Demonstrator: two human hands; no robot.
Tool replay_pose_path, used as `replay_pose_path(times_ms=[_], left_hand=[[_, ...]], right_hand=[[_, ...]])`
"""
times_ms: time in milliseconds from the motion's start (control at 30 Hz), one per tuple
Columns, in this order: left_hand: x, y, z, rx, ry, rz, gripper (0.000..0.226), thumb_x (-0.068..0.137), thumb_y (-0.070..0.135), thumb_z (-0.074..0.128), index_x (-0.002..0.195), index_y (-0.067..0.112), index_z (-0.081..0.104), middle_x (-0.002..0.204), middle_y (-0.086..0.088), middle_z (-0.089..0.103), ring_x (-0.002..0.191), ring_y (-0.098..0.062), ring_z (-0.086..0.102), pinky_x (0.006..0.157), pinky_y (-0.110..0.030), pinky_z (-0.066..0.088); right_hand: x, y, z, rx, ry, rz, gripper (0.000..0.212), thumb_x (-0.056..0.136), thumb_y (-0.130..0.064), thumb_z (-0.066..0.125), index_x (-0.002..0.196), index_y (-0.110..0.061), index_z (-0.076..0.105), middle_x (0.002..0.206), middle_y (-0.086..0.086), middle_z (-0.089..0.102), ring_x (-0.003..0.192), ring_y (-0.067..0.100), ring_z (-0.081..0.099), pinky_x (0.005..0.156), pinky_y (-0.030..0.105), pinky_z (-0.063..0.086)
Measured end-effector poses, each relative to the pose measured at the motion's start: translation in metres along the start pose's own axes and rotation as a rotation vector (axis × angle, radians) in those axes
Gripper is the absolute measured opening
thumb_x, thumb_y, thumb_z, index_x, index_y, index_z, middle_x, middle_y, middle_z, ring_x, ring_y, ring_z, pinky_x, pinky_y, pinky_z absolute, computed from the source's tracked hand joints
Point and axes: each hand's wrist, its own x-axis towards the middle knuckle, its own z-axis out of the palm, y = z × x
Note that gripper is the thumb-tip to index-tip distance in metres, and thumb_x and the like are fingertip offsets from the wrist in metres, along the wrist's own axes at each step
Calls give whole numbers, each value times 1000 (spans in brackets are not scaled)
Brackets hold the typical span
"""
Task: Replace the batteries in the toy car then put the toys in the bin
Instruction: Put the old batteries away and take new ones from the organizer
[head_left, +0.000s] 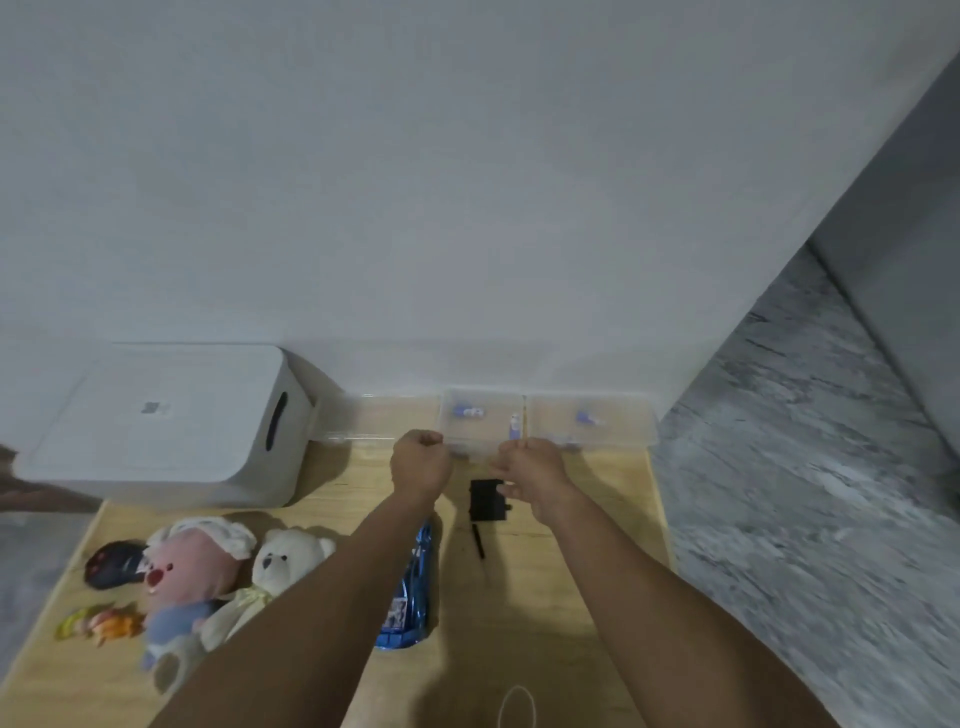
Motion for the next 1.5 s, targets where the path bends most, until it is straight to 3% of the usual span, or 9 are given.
replay_pose_path(times_ms=[167,467,733,800,933,1133,1267,1400,1500], left_hand=[[-3,2,-14,-168,-143,-52,36,85,-3,55,120,4,53,93,-7,58,81,-21,56,86,-44,53],[-6,1,-23,-25,-225,127,44,87,-3,57,129,3,50,130,-10,57,111,-21,53,95,-36,47],[3,10,-32,86,-383,308,78,83,-9,52,151,22,29,151,0,40,139,-19,36,99,-25,41],[7,12,-32,108,-397,321,83,82,-10,51,152,27,25,151,-1,40,140,-18,36,94,-24,43],[13,10,-30,223,-440,345,88,86,4,63,154,30,14,151,-1,39,140,-20,37,95,-22,38],[20,4,-26,293,-478,330,93,90,14,63,151,42,-1,154,-3,36,142,-23,34,97,-23,35],[23,9,-28,372,-507,336,99,87,10,60,150,43,-8,154,-9,35,137,-22,40,98,-29,40],[24,12,-28,388,-559,329,105,83,4,58,149,45,-13,149,-10,43,105,-19,53,95,-40,49],[24,14,-30,369,-573,301,108,81,0,56,147,47,-14,145,-12,45,110,-25,52,99,-46,48]], right_hand=[[-16,-13,10,234,5,48,25,94,1,50,117,2,58,109,22,68,97,32,65,100,45,50],[-19,-30,20,504,94,17,29,97,-3,46,124,5,53,117,17,66,110,25,63,93,34,52],[-9,-27,24,494,143,-166,18,85,11,63,80,-5,58,96,12,70,85,18,68,74,31,58],[-1,-21,24,337,202,-236,18,82,11,67,78,-6,63,95,13,71,85,19,68,74,33,59],[11,-12,21,-521,396,-472,23,89,0,58,106,-11,71,107,8,69,99,24,66,82,23,49],[14,-36,12,-1441,275,-564,36,89,1,52,121,-14,60,105,11,59,113,28,53,90,34,48],[26,-49,13,-1702,177,-553,34,89,1,54,119,-11,61,117,11,63,111,28,59,86,35,49],[36,-57,18,-1797,132,-518,38,85,1,59,120,-11,61,120,9,63,112,28,61,87,34,49],[43,-59,20,-1837,133,-532,41,83,1,62,123,-9,60,122,9,62,115,28,60,91,35,49]])
